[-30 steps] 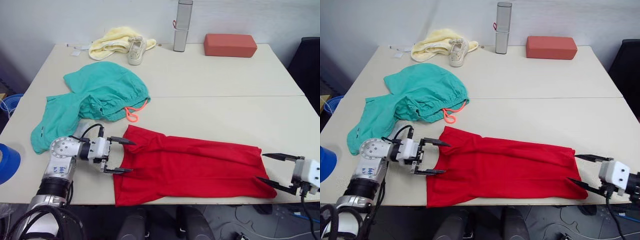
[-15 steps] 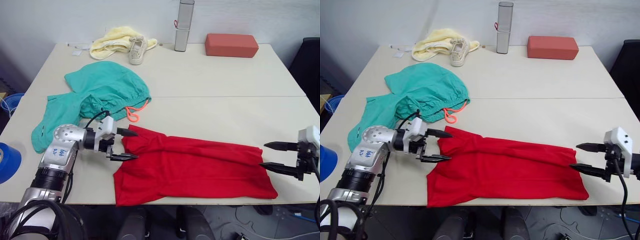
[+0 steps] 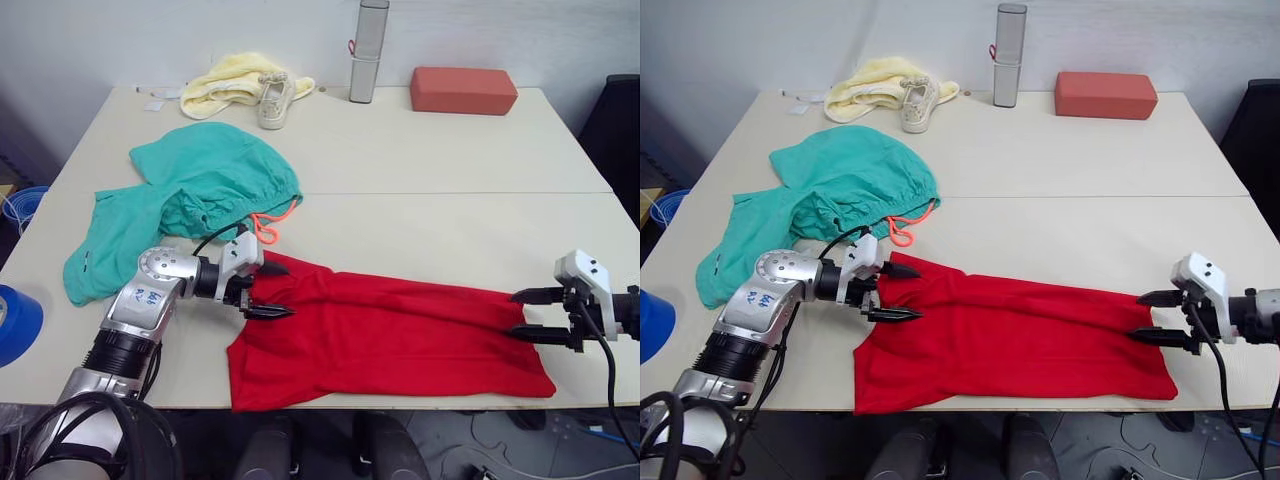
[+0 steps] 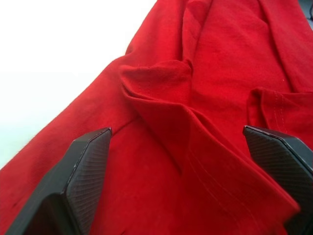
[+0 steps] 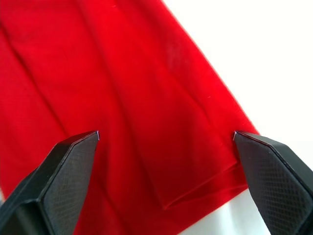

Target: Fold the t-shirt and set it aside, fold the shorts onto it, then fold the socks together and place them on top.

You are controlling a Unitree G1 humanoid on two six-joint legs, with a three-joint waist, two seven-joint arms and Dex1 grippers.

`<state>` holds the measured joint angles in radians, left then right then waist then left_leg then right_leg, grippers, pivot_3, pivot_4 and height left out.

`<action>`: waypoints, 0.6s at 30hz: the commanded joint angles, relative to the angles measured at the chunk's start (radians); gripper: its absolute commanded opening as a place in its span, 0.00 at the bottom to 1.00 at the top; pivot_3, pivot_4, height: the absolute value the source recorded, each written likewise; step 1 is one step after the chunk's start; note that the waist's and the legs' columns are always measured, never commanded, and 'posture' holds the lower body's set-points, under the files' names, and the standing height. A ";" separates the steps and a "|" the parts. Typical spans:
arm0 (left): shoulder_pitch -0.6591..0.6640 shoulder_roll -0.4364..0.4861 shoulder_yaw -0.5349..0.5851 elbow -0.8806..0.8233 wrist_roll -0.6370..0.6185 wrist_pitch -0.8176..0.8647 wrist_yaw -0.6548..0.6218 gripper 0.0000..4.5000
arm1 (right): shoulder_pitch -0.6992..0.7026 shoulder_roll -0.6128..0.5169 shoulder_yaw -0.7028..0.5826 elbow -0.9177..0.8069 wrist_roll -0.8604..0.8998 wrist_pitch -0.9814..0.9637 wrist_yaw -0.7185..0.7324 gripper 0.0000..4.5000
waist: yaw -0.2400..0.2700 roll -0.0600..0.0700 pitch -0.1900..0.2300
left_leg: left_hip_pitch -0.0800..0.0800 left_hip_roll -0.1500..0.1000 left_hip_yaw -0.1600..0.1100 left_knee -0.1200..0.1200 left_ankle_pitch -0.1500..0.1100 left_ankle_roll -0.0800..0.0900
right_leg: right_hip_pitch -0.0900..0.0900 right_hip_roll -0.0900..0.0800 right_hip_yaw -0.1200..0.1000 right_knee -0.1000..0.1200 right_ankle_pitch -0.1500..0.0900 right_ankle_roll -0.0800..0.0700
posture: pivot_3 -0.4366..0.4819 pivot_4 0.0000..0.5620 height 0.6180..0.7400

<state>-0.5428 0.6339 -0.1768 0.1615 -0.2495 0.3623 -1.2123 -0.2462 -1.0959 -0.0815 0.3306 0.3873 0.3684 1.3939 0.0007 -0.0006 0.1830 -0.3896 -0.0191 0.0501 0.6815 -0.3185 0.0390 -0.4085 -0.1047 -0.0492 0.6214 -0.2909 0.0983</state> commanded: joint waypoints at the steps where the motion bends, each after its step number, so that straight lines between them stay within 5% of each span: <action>1: -0.018 0.003 -0.001 -0.038 0.004 0.016 0.006 1.00 | -0.028 0.014 -0.006 0.015 -0.006 -0.008 0.013 0.99 | 0.001 0.000 0.000 | 0.000 0.000 0.000 0.000 0.000 0.000 | 0.000 0.000 0.000 0.000 0.000 0.000 | 0.48 0.27 1.00; 7: -0.024 -0.001 -0.017 -0.033 0.014 0.066 0.012 1.00 | -0.054 0.017 0.033 0.041 -0.048 0.003 0.043 0.99 | 0.001 0.000 0.000 | 0.000 0.000 0.000 0.000 0.000 0.000 | 0.000 0.000 0.000 0.000 0.000 0.000 | 0.48 0.27 1.00; 9: -0.030 -0.009 -0.020 -0.026 0.014 0.075 0.016 1.00 | -0.062 0.018 0.038 0.045 -0.049 0.011 0.050 0.87 | 0.002 0.000 0.000 | 0.000 0.000 0.000 0.000 0.000 0.000 | 0.000 0.000 0.000 0.000 0.000 0.000 | 0.48 0.27 1.00; 12: -0.035 -0.013 -0.028 -0.011 0.022 0.062 0.015 0.86 | -0.066 0.017 0.043 0.055 -0.070 -0.022 0.055 0.64 | 0.002 0.000 0.000 | 0.000 0.000 0.000 0.000 0.000 0.000 | 0.000 0.000 0.000 0.000 0.000 0.000 | 0.48 0.27 1.00; 18: -0.036 -0.016 -0.031 0.007 0.030 0.054 0.017 0.42 | -0.073 0.033 0.031 0.064 -0.078 -0.044 0.053 0.14 | 0.000 0.000 0.000 | 0.000 0.000 0.000 0.000 0.000 0.000 | 0.000 0.001 0.000 0.000 0.000 0.000 | 0.48 0.27 1.00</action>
<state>-0.5680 0.6171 -0.2102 0.1728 -0.2250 0.4328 -1.1936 -0.3077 -1.0628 -0.0371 0.3995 0.3086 0.3404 1.4392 0.0007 -0.0006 0.1830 -0.3896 -0.0193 0.0504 0.6817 -0.3181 0.0387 -0.4085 -0.1039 -0.0491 0.6217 -0.2908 0.0984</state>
